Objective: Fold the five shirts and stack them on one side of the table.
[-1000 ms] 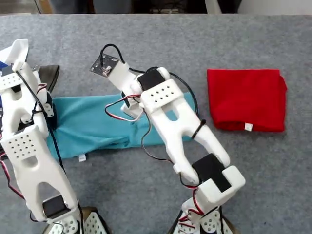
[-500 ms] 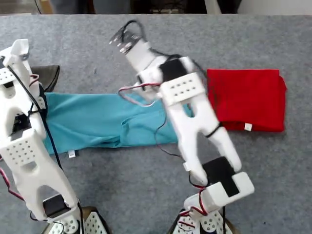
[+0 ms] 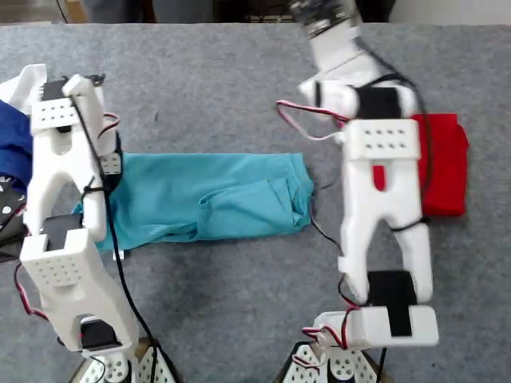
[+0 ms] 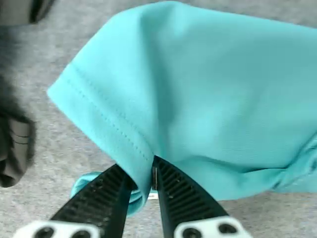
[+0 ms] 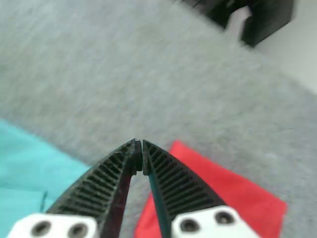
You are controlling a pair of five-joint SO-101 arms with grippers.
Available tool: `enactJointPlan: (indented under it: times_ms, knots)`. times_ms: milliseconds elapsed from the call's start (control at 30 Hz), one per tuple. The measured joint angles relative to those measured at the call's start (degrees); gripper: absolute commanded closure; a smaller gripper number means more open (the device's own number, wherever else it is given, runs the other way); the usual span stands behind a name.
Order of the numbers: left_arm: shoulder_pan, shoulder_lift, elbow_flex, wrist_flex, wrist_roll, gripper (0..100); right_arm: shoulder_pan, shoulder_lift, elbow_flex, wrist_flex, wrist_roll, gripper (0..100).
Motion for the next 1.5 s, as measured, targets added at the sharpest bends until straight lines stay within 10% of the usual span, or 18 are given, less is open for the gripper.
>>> enactJointPlan:
  times_ms: [667,1500]
  knots:
    - [34.7,-9.8,-0.4,-3.9,4.9,97,21.1,-11.2,0.0,-5.6,0.0,98.4]
    - [47.6,8.2,-23.7,-9.9,17.7,97,25.7,-11.2,0.0,-6.4,0.0,98.4]
